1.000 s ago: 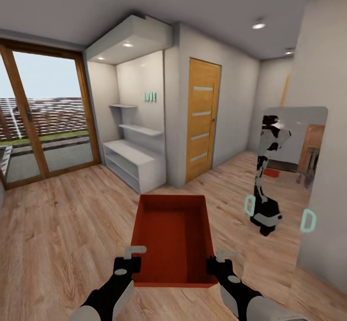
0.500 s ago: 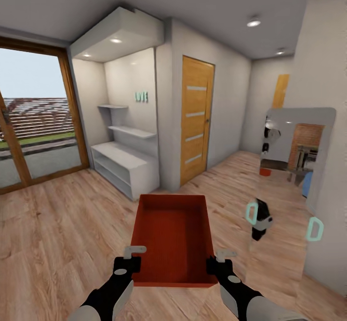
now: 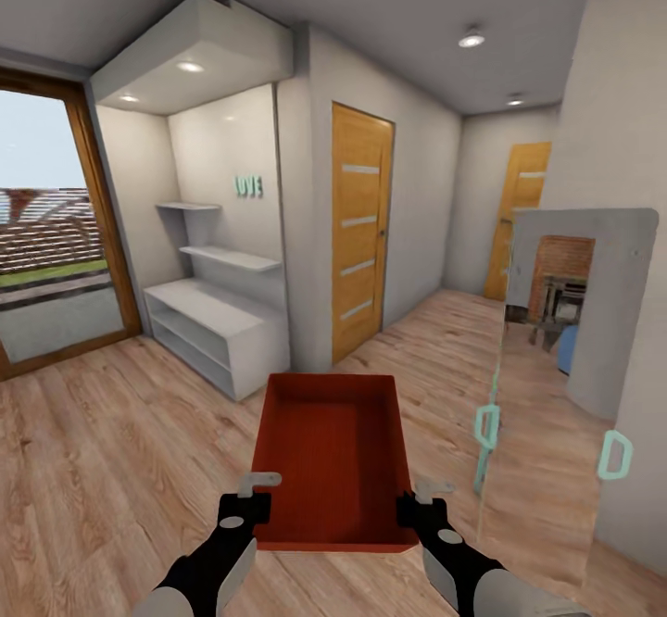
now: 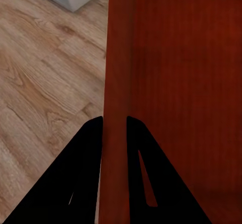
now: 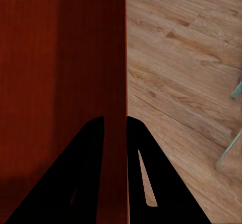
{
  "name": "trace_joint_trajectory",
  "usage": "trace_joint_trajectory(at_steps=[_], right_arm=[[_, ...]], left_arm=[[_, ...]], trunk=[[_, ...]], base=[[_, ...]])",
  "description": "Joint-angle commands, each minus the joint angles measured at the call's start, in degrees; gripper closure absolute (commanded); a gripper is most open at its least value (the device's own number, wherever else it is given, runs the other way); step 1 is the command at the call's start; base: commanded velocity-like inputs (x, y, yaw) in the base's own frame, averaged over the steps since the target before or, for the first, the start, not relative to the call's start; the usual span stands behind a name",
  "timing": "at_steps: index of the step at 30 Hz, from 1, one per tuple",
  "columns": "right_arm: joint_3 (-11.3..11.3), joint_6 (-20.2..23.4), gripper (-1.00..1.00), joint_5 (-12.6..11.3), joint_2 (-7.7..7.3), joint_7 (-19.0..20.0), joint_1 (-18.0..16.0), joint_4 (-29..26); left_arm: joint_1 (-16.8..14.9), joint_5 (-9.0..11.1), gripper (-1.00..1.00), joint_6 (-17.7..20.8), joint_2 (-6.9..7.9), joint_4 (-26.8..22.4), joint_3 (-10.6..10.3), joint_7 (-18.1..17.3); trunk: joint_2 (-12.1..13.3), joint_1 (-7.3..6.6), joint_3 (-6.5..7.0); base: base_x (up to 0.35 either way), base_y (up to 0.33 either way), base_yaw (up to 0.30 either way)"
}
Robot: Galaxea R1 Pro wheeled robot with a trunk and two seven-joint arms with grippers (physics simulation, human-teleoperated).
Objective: Move the two storage containers from the living room to the garage. In the garage, place one container on the floor and stack the other container on top of it (either order is fine).
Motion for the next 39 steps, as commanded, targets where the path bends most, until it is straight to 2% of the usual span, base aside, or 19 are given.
trace_joint_trajectory(at_steps=[1, 24, 39], right_arm=[[-0.45, -0.22, 1.00, -0.40, -0.30, 0.06, -0.04, 0.00], [-0.45, -0.26, 1.00, -0.40, -0.24, -0.14, -0.04, 0.00], [-0.45, -0.27, 1.00, -0.40, -0.22, -0.12, -0.04, 0.00]], left_arm=[[-0.10, 4.24, 1.00, 0.34, 0.10, -0.25, -0.15, 0.59], [-0.10, 4.24, 1.00, 0.34, 0.12, -0.32, -0.15, 0.66], [-0.10, 4.25, 1.00, 0.34, 0.12, -0.32, -0.13, 0.68]], trunk=[[-0.08, 0.05, -0.09], [-0.08, 0.05, -0.09], [-0.08, 0.05, -0.09]], base=[[0.322, 0.142, -0.004], [0.322, 0.142, -0.007], [0.322, 0.142, -0.256]])
